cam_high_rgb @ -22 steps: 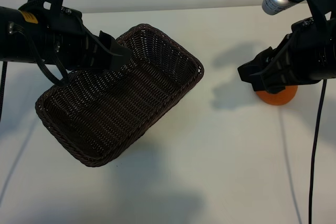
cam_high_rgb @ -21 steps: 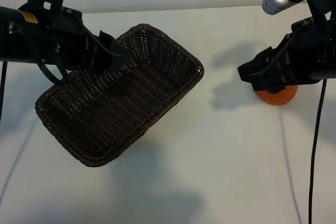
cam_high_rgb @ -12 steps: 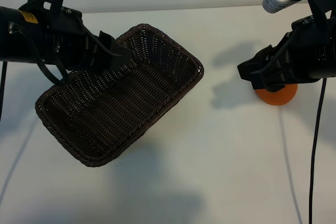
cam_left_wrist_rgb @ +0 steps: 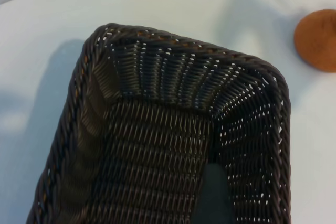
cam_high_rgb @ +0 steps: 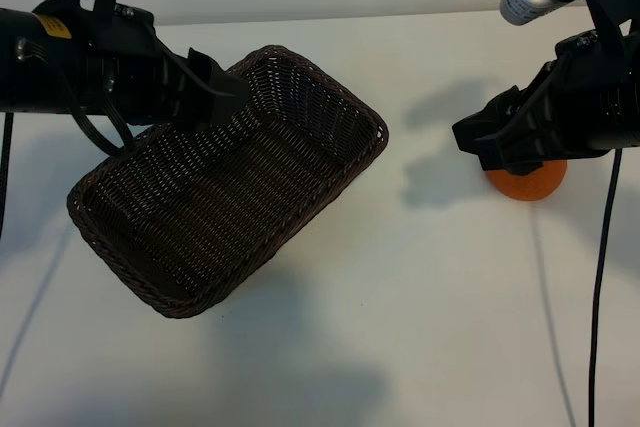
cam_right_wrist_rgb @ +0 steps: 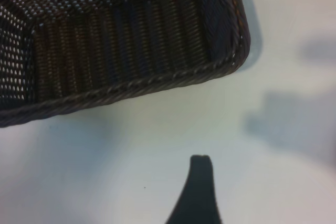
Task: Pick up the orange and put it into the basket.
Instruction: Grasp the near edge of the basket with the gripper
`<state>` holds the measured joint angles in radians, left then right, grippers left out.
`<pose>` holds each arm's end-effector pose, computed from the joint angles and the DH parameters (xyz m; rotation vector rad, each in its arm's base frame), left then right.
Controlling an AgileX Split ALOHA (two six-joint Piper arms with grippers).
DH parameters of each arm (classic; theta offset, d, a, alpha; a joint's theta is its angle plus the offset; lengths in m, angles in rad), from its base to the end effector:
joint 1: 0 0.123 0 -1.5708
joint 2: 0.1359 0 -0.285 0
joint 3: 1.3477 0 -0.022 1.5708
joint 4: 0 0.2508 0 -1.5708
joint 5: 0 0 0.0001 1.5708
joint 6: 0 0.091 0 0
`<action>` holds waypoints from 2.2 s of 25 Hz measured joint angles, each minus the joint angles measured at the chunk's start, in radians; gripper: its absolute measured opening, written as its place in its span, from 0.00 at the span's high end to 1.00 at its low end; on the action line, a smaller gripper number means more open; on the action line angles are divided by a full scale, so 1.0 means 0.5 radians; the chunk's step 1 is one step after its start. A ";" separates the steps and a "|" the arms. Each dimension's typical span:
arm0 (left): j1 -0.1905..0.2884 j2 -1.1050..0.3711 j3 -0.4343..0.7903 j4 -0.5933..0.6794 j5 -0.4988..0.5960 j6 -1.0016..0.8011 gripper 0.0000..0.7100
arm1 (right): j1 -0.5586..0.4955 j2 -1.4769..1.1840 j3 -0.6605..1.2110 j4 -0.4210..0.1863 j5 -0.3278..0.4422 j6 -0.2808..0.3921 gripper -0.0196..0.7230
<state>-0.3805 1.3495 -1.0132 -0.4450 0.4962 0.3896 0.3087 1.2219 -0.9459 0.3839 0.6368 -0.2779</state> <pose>0.2642 -0.1258 0.3088 0.5330 2.2318 -0.4375 0.2345 0.0961 0.3130 -0.4318 2.3378 0.4315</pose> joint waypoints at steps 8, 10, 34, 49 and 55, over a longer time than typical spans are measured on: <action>0.000 -0.023 0.000 -0.174 -0.025 -0.111 0.17 | 0.000 0.000 0.000 0.000 -0.002 0.000 0.17; 0.000 -0.059 0.000 -0.143 0.003 -0.262 0.17 | 0.000 0.000 0.000 0.000 -0.002 0.002 0.17; 0.000 -0.750 0.739 1.306 0.356 -2.799 0.17 | 0.000 0.000 0.000 0.000 0.000 -0.024 0.17; 0.000 -1.057 1.107 1.595 0.437 -3.267 0.17 | 0.000 0.000 0.000 0.000 0.002 -0.044 0.17; 0.000 -0.717 1.111 1.605 0.118 -3.359 0.17 | 0.000 0.000 0.000 0.000 0.002 -0.049 0.17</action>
<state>-0.3805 0.9911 -0.4577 0.3576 0.5551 -1.2898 0.3087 1.2219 -0.9459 0.3839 0.6376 -0.3024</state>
